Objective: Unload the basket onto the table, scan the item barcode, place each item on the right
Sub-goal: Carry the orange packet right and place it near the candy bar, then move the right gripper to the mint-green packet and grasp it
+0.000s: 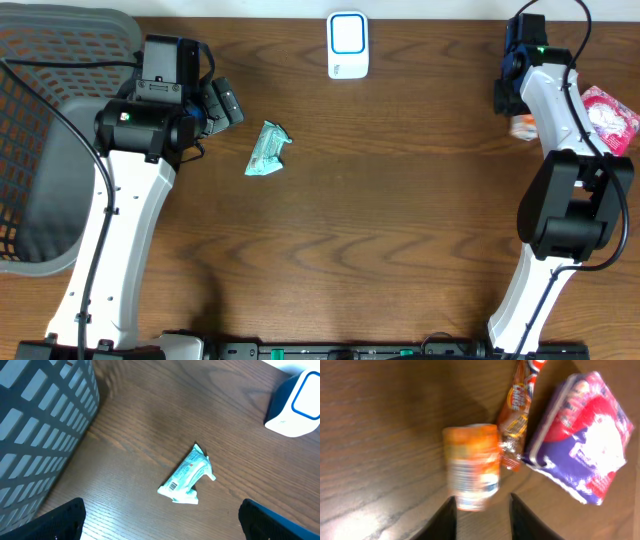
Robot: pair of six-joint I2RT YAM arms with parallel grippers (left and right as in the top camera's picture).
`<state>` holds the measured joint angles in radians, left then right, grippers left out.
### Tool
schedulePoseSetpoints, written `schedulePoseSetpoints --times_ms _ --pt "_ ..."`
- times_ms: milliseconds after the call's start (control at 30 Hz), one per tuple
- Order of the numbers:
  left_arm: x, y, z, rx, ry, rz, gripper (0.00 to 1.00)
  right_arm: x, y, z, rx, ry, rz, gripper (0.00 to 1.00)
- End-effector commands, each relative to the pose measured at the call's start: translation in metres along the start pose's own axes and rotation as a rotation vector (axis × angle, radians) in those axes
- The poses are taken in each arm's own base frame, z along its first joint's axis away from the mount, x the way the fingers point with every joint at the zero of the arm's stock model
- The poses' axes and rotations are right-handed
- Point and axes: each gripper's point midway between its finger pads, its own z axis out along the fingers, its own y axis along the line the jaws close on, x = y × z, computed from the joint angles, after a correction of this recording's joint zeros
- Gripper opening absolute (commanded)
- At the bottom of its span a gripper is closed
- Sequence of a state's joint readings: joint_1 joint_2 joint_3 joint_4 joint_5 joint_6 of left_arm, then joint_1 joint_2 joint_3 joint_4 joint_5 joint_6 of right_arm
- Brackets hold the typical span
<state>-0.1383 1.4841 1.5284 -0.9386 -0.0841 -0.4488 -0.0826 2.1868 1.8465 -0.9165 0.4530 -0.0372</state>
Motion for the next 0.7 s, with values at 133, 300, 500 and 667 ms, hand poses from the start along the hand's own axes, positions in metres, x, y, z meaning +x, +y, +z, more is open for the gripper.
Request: schedulePoseSetpoints --times_ms 133,300,500,667 --pt "-0.002 0.002 0.0 -0.007 -0.002 -0.009 0.98 -0.02 0.039 -0.062 -0.236 -0.116 0.085 0.52" --pt "-0.002 0.002 0.0 -0.007 -0.002 -0.009 0.98 -0.019 0.085 -0.097 -0.423 -0.13 0.082 0.64" --pt "-0.002 0.002 0.0 -0.007 -0.002 -0.009 0.98 0.009 0.179 -0.152 -0.777 -0.069 -0.065 0.75" --pt "-0.002 0.002 0.0 -0.007 -0.002 -0.009 0.98 0.031 0.231 -0.188 -0.888 -0.058 -0.182 0.99"
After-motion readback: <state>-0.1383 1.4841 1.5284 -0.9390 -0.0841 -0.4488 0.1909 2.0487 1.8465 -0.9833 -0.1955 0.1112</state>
